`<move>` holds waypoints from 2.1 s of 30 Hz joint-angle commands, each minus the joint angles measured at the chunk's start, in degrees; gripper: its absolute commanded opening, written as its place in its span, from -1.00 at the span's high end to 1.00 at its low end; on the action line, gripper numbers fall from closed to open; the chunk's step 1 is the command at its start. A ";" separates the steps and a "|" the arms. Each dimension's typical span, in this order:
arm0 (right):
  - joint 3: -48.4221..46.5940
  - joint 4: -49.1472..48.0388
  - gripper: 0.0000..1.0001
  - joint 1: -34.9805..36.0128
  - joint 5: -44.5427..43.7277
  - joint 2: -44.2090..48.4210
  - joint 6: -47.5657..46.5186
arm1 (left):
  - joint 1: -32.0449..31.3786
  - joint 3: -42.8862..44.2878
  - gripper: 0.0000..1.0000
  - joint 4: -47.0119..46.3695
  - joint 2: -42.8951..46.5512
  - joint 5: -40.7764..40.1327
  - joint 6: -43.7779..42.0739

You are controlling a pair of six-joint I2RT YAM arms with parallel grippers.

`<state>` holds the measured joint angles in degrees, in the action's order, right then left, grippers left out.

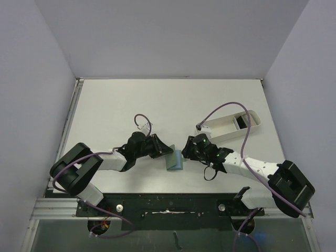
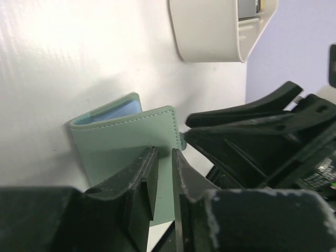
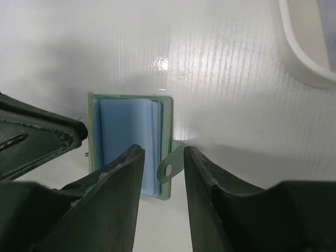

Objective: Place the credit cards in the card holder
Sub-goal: Close the card holder at the center of the board.

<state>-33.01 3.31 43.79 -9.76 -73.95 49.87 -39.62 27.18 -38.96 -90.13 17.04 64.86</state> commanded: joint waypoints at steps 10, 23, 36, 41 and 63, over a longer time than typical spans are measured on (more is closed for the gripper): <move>2.78 -2.94 0.09 -1.77 5.69 6.95 -0.55 | 0.34 4.54 0.91 9.57 -1.83 -3.01 -9.57; 3.91 -7.57 0.08 -1.98 9.79 2.94 2.34 | 0.16 6.67 0.87 13.91 -5.56 -1.89 -11.36; 2.52 -12.73 0.06 -1.95 13.65 -2.69 1.28 | 0.04 6.56 0.82 14.74 -5.30 -2.48 -11.36; 0.53 -11.89 0.07 -2.00 15.40 -4.22 -0.72 | 0.05 6.27 0.81 13.45 -6.05 -1.81 -10.71; 9.08 -21.93 0.24 -6.46 21.52 -1.17 4.34 | -1.02 7.17 0.81 14.92 -5.57 -2.22 -12.73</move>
<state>-25.12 -9.80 37.17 8.95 -74.19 51.22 -39.70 33.21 -25.91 -95.46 16.29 54.76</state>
